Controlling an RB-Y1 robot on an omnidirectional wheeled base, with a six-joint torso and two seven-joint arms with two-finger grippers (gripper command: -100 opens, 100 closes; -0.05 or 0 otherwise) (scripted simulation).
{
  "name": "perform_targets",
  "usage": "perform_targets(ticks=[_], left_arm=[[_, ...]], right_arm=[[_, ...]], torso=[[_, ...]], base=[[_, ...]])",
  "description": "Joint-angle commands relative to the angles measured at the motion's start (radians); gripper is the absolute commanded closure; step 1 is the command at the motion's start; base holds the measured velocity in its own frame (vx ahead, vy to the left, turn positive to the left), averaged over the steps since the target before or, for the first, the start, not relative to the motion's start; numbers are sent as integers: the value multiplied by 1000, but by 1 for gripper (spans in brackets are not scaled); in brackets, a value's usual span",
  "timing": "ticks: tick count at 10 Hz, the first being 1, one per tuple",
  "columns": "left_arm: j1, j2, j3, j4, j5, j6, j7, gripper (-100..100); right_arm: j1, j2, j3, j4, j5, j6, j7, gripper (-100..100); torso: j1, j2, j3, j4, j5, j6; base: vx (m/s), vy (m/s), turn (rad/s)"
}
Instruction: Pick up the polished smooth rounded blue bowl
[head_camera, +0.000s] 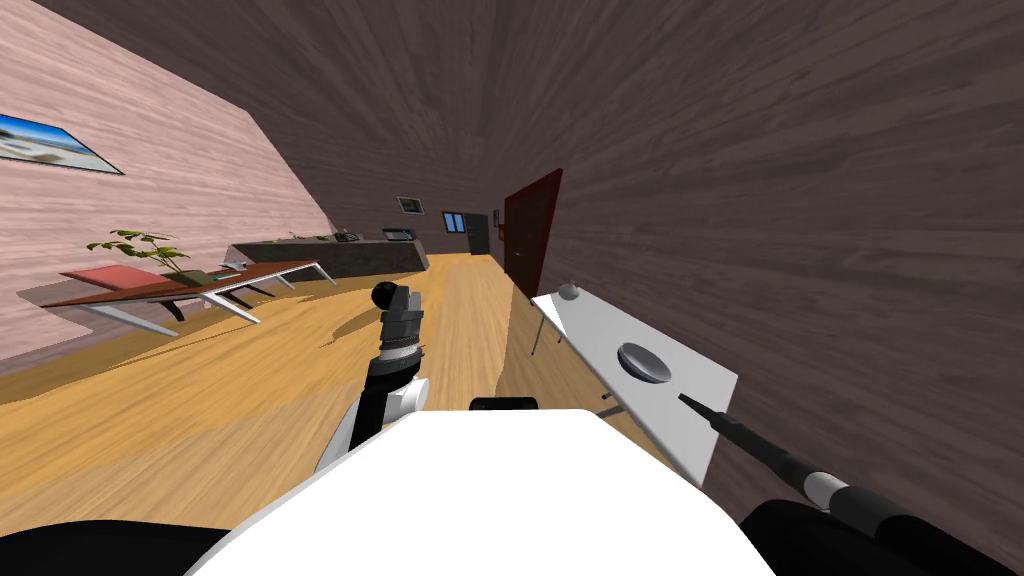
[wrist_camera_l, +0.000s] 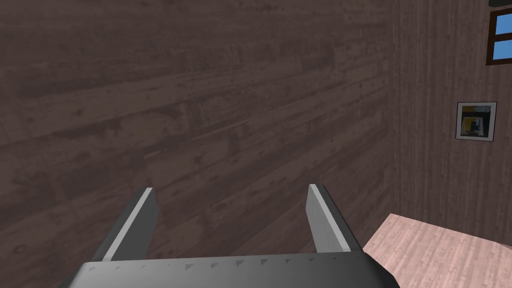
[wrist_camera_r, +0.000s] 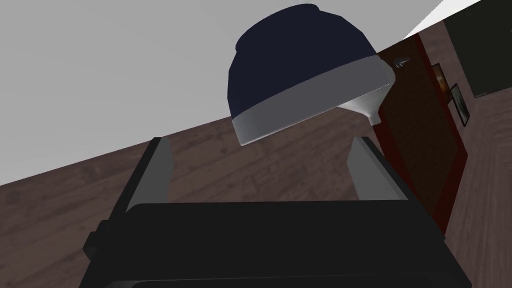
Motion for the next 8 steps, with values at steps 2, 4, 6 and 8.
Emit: perform_targets(ticks=[2, 4, 6, 8], left_arm=[[0, 0, 0, 0, 0, 0, 0, 0], [0, 0, 0, 0, 0, 0, 0, 0], [0, 0, 0, 0, 0, 0, 0, 0], [0, 0, 0, 0, 0, 0, 0, 0]], right_arm=[[36, -73, -4, 38, 5, 3, -7, -100], [64, -129, -6, 73, 12, 3, -18, -100], [92, -182, -8, 106, 20, 2, -29, -100], [118, -234, -8, 136, 30, 2, -41, -100]], torso=[[1, 0, 0, 0, 0, 0], [1, 0, 0, 0, 0, 0], [1, 0, 0, 0, 0, 0], [1, 0, 0, 0, 0, 0]], base=[[29, 58, 77], [24, 47, 79], [27, 43, 76], [22, 46, 79]])
